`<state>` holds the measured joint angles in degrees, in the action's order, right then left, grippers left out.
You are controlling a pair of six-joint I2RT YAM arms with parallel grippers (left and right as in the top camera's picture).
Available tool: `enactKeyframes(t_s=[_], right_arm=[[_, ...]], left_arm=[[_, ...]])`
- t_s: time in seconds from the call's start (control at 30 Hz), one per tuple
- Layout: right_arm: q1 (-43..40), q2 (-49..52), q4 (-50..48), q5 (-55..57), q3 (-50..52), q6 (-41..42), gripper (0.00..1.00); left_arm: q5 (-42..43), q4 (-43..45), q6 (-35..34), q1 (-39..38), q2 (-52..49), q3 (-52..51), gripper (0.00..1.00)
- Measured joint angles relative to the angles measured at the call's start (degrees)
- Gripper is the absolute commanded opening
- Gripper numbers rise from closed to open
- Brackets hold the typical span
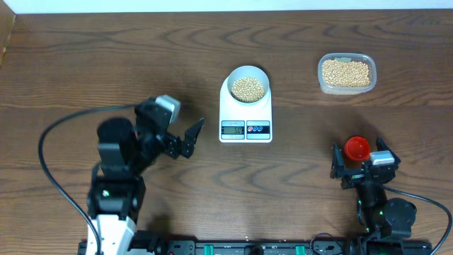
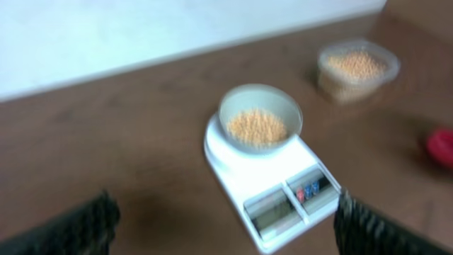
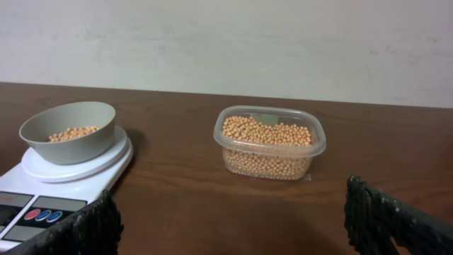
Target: Scoop item into bowl and weigh 50g on scale
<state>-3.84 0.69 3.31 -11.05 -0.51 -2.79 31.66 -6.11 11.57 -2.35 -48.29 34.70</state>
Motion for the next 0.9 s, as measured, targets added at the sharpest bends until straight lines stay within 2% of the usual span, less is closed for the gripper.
enactKeyframes(t_s=[0.23, 0.6, 0.9], right_arm=[[0.0, 0.0, 0.0, 0.2, 0.0, 0.0, 0.99], [0.0, 0.0, 0.0, 0.2, 0.0, 0.0, 0.99], [0.0, 0.0, 0.0, 0.2, 0.0, 0.0, 0.99]], left_arm=[[-4.1, 11.6, -9.6, 0.0, 10.7, -15.7, 0.98], [-10.1, 13.6, -17.4, 0.9, 29.0, -30.1, 0.98], [-11.3, 12.6, -19.0, 2.2, 38.9, -34.1, 0.98]])
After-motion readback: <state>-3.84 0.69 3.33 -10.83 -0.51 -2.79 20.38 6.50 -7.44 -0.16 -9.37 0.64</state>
